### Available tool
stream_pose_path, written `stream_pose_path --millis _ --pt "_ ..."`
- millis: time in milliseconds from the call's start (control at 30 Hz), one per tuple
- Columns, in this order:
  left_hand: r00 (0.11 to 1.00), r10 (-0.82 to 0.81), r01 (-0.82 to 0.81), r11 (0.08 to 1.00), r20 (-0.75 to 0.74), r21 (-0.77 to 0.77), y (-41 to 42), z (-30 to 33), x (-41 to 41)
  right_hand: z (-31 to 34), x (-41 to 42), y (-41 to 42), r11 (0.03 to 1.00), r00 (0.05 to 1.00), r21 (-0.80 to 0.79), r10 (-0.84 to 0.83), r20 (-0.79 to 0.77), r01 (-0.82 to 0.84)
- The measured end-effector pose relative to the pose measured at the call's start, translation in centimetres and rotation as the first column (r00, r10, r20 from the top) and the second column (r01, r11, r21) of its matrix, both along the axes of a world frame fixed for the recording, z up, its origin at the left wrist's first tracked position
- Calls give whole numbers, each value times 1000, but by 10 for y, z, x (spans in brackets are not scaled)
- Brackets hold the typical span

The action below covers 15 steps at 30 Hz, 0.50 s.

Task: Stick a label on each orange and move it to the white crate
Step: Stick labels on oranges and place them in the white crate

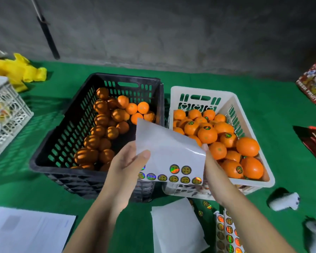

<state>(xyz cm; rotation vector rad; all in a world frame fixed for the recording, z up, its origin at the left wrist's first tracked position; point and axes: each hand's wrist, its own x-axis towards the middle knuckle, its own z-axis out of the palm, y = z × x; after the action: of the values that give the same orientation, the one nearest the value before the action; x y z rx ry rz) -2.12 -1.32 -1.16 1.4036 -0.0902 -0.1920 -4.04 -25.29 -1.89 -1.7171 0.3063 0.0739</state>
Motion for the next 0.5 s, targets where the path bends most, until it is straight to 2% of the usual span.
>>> stream_pose_path --millis 33,100,167,200,267,333,367,400,433,467,500 --pt "1000 -16 16 1000 5 15 0 2 6 -1 -2 6 990 998 135 40 -48 -34" --pt "997 -21 13 994 73 111 -1 2 23 -4 1 5 904 992 409 125 17 -121" --pt "986 -34 0 979 161 206 -1 0 46 -3 10 4 843 986 513 125 109 -163" --pt "978 -75 24 968 195 251 0 0 59 -5 15 5 873 983 464 83 161 -150" --pt "940 -242 133 911 242 391 2 -2 88 -13 26 8 975 964 220 -52 260 -7" --pt "916 -347 208 837 199 506 2 -13 123 -27 33 9 989 931 32 -147 335 145" --pt "929 -341 206 799 143 566 1 -22 143 -36 35 10 979 920 -41 -173 352 200" --pt "942 -322 179 717 92 673 1 -33 163 -43 36 12 962 910 -115 -189 368 246" --pt "945 -325 164 544 27 823 2 -45 182 -50 37 16 935 901 -208 -189 390 287" --pt "935 -349 172 288 -64 942 3 -57 197 -56 38 18 897 895 -308 -176 410 317" --pt "920 -364 175 48 -146 983 8 -70 209 -60 39 21 857 890 -387 -158 428 339"
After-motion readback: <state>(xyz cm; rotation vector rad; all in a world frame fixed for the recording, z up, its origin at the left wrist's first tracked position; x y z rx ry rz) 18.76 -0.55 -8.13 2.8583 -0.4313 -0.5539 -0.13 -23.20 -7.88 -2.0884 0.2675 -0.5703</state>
